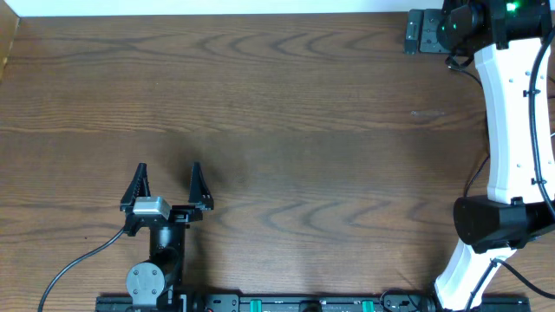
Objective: Untangle cables
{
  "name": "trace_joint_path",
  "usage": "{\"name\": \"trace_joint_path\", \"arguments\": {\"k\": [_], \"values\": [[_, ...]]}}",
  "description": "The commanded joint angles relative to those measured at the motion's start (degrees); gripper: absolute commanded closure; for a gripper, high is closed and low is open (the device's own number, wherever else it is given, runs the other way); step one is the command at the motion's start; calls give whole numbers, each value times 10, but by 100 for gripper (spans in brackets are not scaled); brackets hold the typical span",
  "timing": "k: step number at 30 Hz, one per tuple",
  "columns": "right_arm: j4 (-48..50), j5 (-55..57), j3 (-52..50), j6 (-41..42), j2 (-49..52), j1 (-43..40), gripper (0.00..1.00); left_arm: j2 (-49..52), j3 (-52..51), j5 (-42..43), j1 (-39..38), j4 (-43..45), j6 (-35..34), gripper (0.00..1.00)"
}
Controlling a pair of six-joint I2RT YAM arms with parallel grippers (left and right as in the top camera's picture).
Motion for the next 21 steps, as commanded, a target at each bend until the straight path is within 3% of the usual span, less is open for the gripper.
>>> {"name": "trace_joint_path", "arguments": {"k": [1,17,21], "values": [[-1,3,10,8,-16,3,1,-3,-1,-7,3,1,0,2],[-1,3,10,8,-16,3,1,-3,-1,-7,3,-234,-3,1],[-1,3,10,8,-16,3,1,-3,-1,-12,3,-237,-3,1]]}}
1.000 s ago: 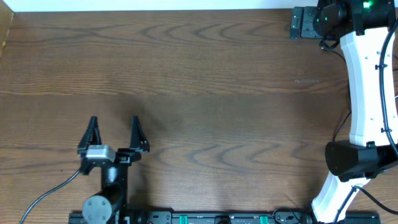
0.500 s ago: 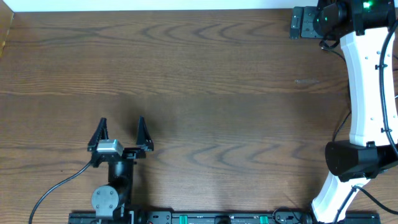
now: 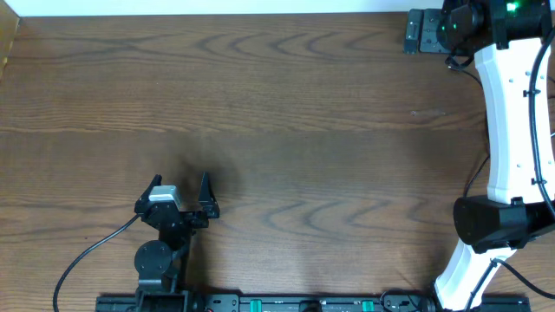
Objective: Untangle cables
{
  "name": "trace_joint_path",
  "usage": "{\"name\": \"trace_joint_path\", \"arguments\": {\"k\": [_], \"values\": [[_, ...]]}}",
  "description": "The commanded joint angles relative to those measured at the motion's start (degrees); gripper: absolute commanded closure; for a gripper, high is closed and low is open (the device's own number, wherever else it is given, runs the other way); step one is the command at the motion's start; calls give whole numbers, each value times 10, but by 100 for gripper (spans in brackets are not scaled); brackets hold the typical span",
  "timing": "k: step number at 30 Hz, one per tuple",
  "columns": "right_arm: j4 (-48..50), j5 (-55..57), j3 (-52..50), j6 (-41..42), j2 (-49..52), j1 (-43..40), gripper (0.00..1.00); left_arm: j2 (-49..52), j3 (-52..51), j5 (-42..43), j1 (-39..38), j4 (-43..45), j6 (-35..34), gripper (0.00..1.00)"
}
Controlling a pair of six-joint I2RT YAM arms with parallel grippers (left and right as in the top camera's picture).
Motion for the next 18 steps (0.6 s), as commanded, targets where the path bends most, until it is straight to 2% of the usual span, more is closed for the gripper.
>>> {"name": "trace_joint_path", "arguments": {"k": [1,18], "values": [[-1,3,10,8,-16,3,1,-4,-4,-16,3,-30,-3,1],[-1,3,10,8,-16,3,1,-4,-4,-32,19,-31,12,1]]}}
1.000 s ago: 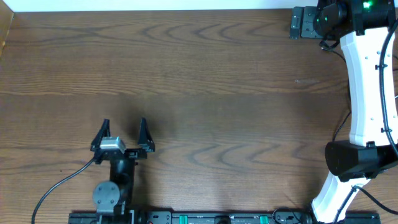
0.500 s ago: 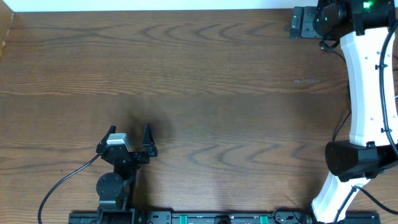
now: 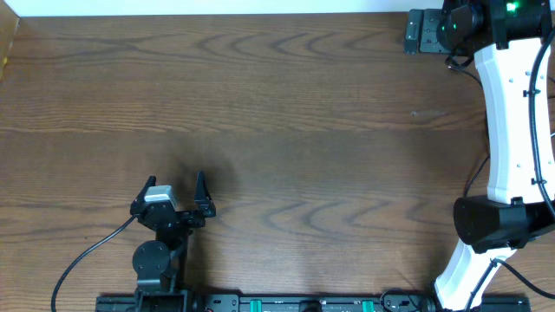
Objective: Untangle cables
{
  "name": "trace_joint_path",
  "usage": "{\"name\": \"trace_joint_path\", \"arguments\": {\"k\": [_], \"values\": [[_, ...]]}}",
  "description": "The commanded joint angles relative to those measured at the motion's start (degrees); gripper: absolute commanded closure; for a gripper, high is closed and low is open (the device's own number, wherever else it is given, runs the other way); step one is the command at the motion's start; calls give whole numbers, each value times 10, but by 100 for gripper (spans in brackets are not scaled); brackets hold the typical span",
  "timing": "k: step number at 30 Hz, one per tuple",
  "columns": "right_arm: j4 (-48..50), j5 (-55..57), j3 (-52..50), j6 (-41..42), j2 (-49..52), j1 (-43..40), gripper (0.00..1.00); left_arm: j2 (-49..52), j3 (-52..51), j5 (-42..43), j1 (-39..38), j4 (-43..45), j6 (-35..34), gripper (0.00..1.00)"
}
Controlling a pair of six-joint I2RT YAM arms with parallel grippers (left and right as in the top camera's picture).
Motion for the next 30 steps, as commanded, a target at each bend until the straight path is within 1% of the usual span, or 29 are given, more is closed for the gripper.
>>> {"name": "trace_joint_path", "arguments": {"k": [1,11,15,18,23,30], "values": [[-1,3,10,8,-16,3,1,-4,-5,-23,2,-30,9,1],[-1,3,10,8,-16,3,1,-4,-5,-23,4,-31,11,2],[-1,3,10,8,-16,3,1,-4,-5,-24,5,-31,47,1],[-1,3,10,8,-16,3,1,-4,-5,-25,5,-31,49,1],[-1,3,10,8,-16,3,1,-4,-5,-25,5,-31,71,1],[-1,3,10,8,-16,3,1,-4,-5,-23,4,-30,70,1]]}}
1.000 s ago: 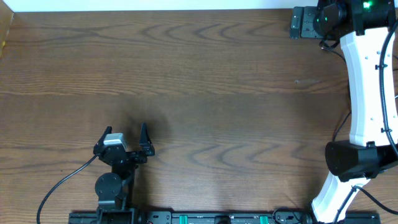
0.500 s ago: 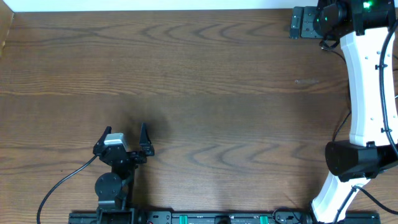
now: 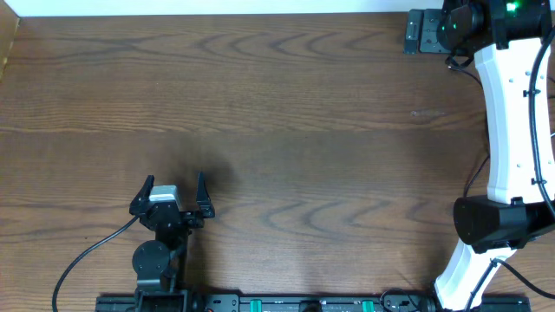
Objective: Untangle cables
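Observation:
No tangled cables show anywhere in the overhead view; the wooden table (image 3: 286, 130) is bare of them. My left gripper (image 3: 173, 179) sits low at the near left, close to its base, fingers spread open and holding nothing. My right arm (image 3: 512, 130) reaches along the right edge to the far right corner. There my right gripper (image 3: 422, 30) is a dark block at the table's back edge, and its fingers cannot be made out.
The left arm's own black lead (image 3: 87, 256) curves off toward the near left edge. A rail with green fittings (image 3: 286, 303) runs along the near edge. A light board edge (image 3: 9, 43) shows at the far left corner.
My left gripper has shifted a touch to the left and still stands open. The right arm has not moved.
My left gripper was spread wide and open a little farther out on the table. Then it was drawn back nearer its base and turned slightly right. It has stayed there, open, with small shifts. The right arm kept to the far right corner throughout.

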{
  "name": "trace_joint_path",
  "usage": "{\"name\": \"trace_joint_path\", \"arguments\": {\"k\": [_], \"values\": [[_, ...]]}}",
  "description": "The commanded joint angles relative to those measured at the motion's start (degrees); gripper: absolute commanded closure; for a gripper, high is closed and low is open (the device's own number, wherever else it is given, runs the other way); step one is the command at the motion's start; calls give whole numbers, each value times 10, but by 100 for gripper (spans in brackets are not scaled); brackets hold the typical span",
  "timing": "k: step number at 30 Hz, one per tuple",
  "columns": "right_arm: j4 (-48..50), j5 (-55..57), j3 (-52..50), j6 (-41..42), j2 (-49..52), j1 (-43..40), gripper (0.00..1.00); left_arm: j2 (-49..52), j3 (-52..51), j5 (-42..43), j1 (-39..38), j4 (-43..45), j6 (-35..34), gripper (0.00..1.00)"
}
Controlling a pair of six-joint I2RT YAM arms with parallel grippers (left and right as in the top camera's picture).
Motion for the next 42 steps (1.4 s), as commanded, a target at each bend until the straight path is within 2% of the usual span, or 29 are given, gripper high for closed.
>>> {"name": "trace_joint_path", "arguments": {"k": [1,35,42], "values": [[-1,3,10,8,-16,3,1,-4,-5,-20,3,-29,11,1],[-13,15,10,5,-16,3,1,-2,-5,-20,3,-29,11,1],[32,31,10,4,-18,7,1,-2,-5,-20,3,-29,11,1]]}}
